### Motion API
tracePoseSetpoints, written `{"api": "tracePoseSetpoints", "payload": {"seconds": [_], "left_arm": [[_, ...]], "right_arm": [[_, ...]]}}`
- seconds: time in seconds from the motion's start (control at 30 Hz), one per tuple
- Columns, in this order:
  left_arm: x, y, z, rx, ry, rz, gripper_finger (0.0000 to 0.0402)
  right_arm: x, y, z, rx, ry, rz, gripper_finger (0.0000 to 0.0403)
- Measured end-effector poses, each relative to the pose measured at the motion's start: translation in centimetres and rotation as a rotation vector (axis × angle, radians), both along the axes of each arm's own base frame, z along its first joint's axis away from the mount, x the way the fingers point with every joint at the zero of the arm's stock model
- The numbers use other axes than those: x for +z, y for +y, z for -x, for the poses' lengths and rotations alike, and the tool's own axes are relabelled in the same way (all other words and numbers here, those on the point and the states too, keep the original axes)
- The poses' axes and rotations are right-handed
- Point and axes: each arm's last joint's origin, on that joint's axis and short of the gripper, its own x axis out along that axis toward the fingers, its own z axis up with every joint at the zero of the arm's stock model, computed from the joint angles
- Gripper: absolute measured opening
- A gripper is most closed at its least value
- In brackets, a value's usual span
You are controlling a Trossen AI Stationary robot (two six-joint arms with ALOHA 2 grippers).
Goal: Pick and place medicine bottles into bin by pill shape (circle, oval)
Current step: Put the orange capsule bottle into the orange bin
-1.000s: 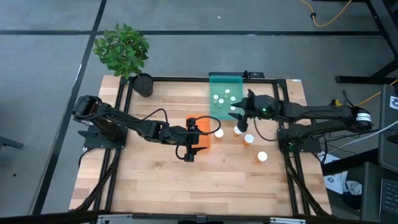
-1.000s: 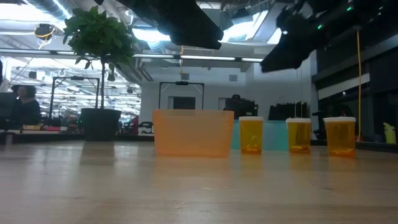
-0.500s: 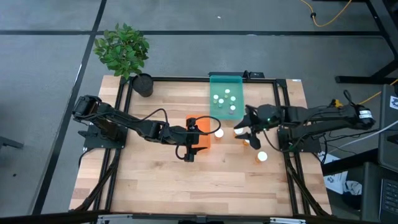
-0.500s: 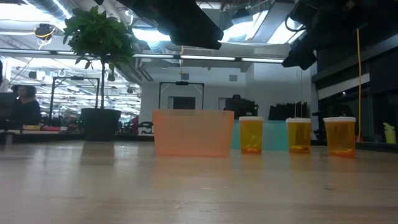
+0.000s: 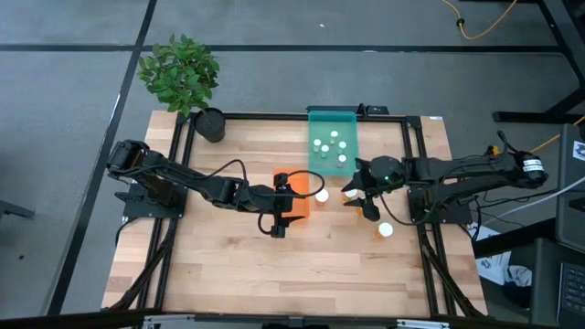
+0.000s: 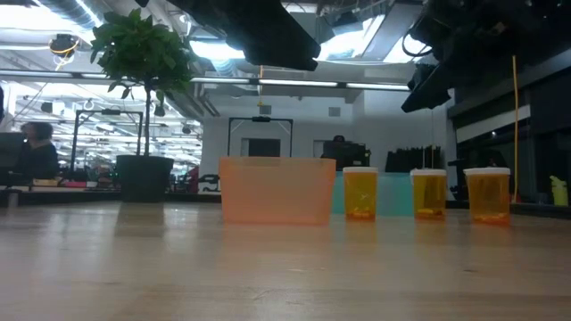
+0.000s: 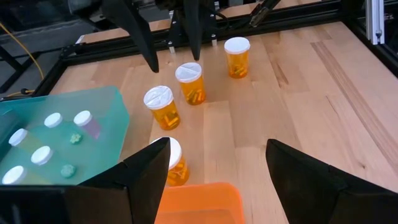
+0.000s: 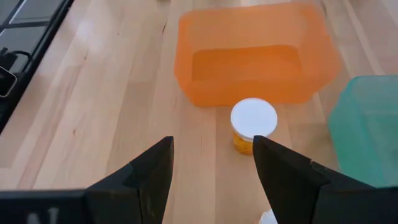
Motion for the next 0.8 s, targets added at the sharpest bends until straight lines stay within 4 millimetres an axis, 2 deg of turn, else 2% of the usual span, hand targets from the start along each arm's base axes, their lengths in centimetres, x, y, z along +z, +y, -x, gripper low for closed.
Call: {"api": "tracePoseSetpoints", "payload": {"seconds": [0.23, 0.37, 0.8], "left_arm": [[0.0, 0.0, 0.0, 0.000, 0.000, 0.000, 0.0257], [0.0, 0.0, 0.0, 0.000, 0.000, 0.000, 0.0257], [0.0, 0.0, 0.0, 0.000, 0.000, 0.000, 0.0257]], "right_arm": [[-1.2, 0.0, -1.0, -0.007, 0.056, -0.009, 0.0222], [-2.2, 0.0, -2.0, -0.071, 0.103, -0.081, 0.0222], [-3.5, -0.5, -4.9, -0.159, 0.272, 0.015, 0.0222]]}}
